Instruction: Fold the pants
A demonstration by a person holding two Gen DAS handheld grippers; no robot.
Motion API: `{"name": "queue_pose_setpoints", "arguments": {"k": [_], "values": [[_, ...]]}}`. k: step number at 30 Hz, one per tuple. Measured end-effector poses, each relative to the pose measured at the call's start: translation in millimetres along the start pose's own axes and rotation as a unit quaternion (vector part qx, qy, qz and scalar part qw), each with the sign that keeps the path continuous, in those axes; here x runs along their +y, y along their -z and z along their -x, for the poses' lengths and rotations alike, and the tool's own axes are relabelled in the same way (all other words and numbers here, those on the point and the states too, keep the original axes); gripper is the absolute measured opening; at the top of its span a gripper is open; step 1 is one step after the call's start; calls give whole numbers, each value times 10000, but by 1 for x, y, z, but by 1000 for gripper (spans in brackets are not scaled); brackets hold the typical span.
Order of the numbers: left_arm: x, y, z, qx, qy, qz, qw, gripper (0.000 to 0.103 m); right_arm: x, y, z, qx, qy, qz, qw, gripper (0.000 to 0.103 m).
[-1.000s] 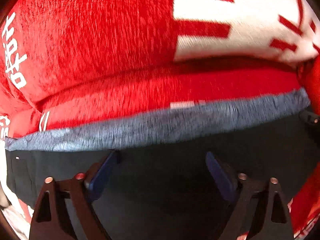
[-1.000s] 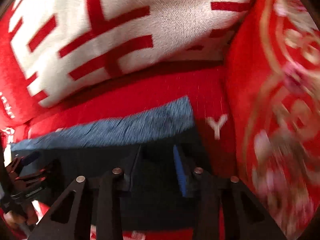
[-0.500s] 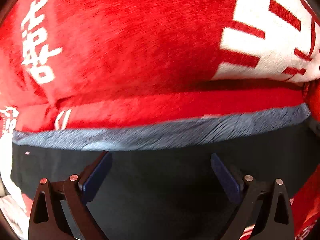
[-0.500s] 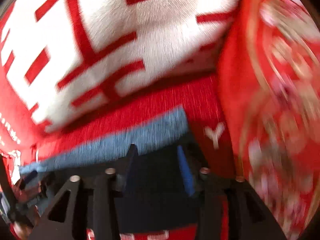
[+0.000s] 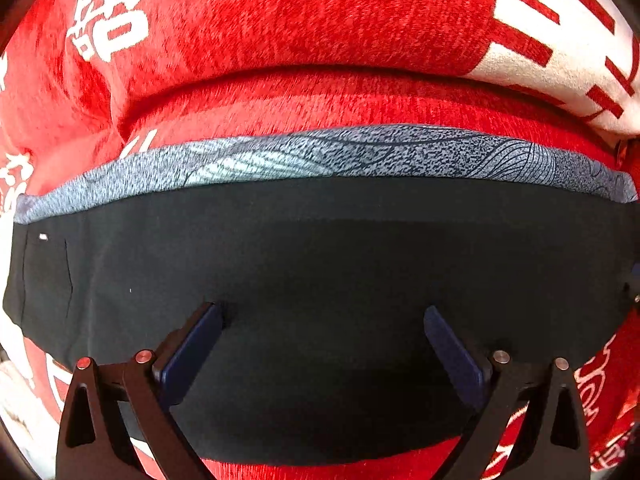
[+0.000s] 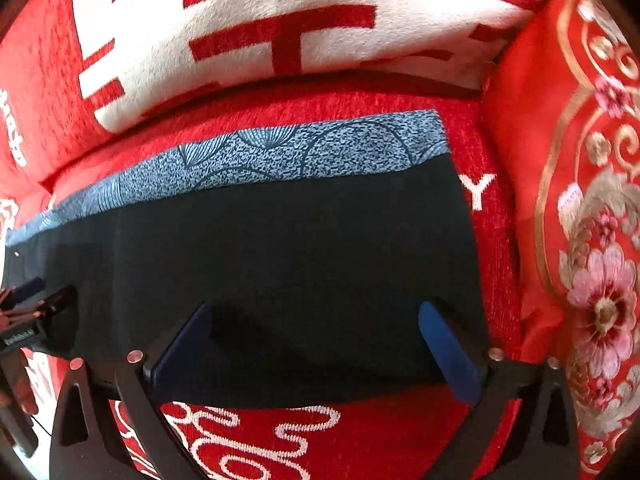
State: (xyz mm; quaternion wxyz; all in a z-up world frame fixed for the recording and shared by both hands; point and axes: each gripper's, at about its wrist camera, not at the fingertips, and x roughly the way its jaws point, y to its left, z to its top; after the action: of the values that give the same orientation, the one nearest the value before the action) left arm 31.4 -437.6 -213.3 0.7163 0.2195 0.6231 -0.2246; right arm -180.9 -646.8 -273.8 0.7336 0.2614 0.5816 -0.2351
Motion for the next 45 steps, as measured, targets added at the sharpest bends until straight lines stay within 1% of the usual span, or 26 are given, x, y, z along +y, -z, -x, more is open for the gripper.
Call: {"name": "queue_pose_setpoints", "arguments": {"k": [2,5,6,8,12,15,17,19,21,22,23,25,26,28,31,32,34,35,36,37,38,39,40,41,43,45], "values": [[7,2,4,52,6,10,10000,102,-1,-4,1,23,-82,-49,10000,103],[30,12,17,-94,-15,-26,10000,102,18,-6,7,15,-173,-118,9998,103],[39,15,22,-152,0,-11,9999,102,14,8,8,4,-145,-110,9998,103],[65,19,30,-254,13,60,9997,102,30,14,14,13,-157,-117,9998,103],[114,14,39,-470,-67,202,9987,102,69,36,31,47,-515,-346,9981,101],[141,-11,31,-551,-183,237,9980,102,120,35,25,27,-919,-405,9949,80],[144,-37,18,-642,-140,247,9975,102,154,22,19,-23,-984,-334,9946,59],[137,-53,-2,-716,-261,170,9969,102,186,0,-1,-68,-1136,-408,9927,50],[136,-72,-22,-602,-414,95,9973,102,213,-15,-20,-149,-1305,-466,9902,49],[136,-79,-31,-565,-366,121,9977,102,226,-21,-31,-180,-1331,-425,9900,49],[138,-80,-35,-617,-286,170,9975,102,242,-29,-40,-206,-1258,-297,9914,49],[129,-67,-37,-718,-87,173,9972,102,265,-38,-57,-279,-762,57,9967,48],[133,-66,-38,-720,-29,151,9973,102,265,-51,-60,-323,-706,126,9969,46],[146,-64,-39,-698,60,118,9975,102,263,-51,-58,-378,-594,258,9972,41],[171,-54,-31,-530,15,196,9984,102,242,-51,-50,-330,-194,41,9993,40],[181,-51,-26,-470,-54,238,9986,102,233,-50,-46,-265,-124,-178,9994,43],[200,-40,-12,-516,65,329,9981,102,215,-44,-34,-131,-588,-711,9956,44],[208,-33,-5,-536,135,371,9978,102,210,-37,-28,-56,-1062,-911,9901,44],[217,-27,0,-543,180,399,9976,102,209,-24,-22,75,-1712,-1084,9792,44],[225,-20,3,-525,203,402,9976,102,212,-16,-20,157,-2003,-1130,9731,45],[233,-13,1,-494,210,388,9978,102,222,4,-18,352,-2504,-1195,9601,47],[237,-6,2,-446,206,359,9981,102,229,18,-18,503,-2791,-1243,9508,47],[238,2,3,-363,193,304,9987,102,242,36,-23,748,-3172,-1324,9361,47],[230,10,5,-306,172,255,9991,102,256,50,-31,942,-3432,-1419,9237,47],[226,23,4,-224,113,142,9996,102,272,70,-41,1141,-3756,-1598,9057,47],[225,32,3,-176,92,91,9998,102,290,85,-57,1200,-3952,-1791,8930,47]]}}
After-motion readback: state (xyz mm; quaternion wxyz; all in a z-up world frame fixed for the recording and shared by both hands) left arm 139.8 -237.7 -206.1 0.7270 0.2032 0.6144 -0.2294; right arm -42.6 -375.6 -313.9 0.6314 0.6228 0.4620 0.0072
